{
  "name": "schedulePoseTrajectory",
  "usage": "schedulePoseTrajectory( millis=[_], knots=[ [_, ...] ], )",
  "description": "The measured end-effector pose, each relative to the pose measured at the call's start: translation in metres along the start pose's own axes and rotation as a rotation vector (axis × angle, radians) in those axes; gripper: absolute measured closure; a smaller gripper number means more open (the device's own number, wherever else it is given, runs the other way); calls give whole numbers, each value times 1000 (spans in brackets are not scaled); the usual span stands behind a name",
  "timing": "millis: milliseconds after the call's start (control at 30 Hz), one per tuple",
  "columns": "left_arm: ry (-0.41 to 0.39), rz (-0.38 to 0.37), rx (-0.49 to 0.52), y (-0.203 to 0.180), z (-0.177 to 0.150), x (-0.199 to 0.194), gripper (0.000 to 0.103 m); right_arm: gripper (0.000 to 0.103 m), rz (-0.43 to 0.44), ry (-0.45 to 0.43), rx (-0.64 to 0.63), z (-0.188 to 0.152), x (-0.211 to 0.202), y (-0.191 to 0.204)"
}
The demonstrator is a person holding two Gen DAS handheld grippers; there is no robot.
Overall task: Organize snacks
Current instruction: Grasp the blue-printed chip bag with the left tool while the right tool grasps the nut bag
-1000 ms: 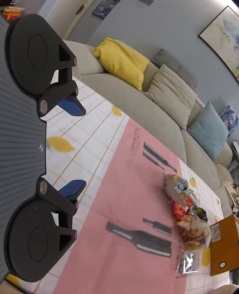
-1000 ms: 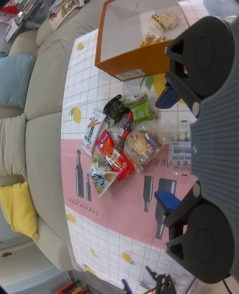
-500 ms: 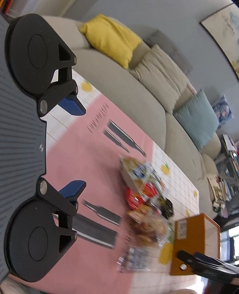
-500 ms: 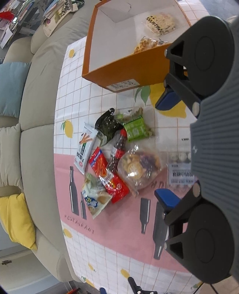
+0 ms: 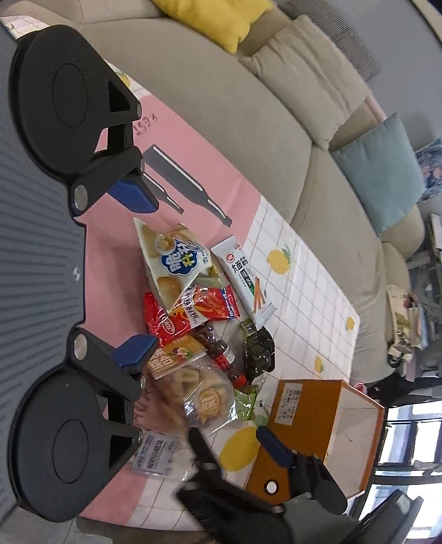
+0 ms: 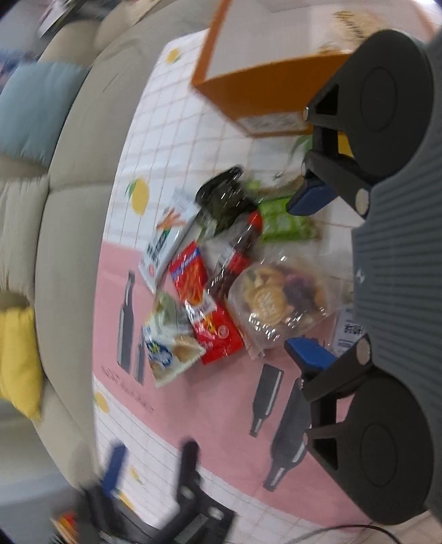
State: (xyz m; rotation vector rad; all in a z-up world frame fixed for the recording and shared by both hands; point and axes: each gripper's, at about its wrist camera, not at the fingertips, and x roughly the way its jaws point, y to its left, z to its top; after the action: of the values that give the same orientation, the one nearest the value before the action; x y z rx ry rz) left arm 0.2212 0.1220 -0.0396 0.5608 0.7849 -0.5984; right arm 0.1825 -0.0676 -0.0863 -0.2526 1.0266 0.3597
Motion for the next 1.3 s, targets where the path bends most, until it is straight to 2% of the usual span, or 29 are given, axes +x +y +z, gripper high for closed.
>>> schedulePoseTrajectory(
  millis=[100, 233, 333, 433, 567, 633, 800, 967, 1100, 1167, 1300],
  knots=[
    [37, -10, -8, 2, 10, 17, 8, 12, 14, -4, -80, 6, 13, 7],
    [67, -19, -56, 9, 21, 36, 8, 13, 10, 4, -165, 11, 31, 11],
    [85, -33, -96, 14, 29, 49, 8, 17, 34, 27, -177, 13, 44, 7],
    [111, -46, -134, 18, 36, 63, 8, 23, 74, 36, -135, 15, 50, 1],
    [146, -51, -189, 26, 43, 80, 8, 26, 109, 59, -89, 17, 58, -4],
    [167, -49, -213, 30, 45, 89, 8, 34, 132, 68, -76, 18, 63, -4],
    [240, -50, -250, 35, 42, 111, 8, 37, 146, 86, -57, 16, 71, -4],
    [307, -66, -279, 35, 37, 133, 15, 40, 172, 96, -37, 14, 76, -8],
    [316, -55, -295, 36, 35, 140, 25, 42, 183, 95, -23, 13, 77, -11],
    [315, -42, -289, 34, 36, 139, 31, 44, 184, 92, -22, 13, 77, -12],
    [325, 6, -271, 29, 39, 135, 38, 47, 180, 91, -22, 14, 75, -11]
  ],
)
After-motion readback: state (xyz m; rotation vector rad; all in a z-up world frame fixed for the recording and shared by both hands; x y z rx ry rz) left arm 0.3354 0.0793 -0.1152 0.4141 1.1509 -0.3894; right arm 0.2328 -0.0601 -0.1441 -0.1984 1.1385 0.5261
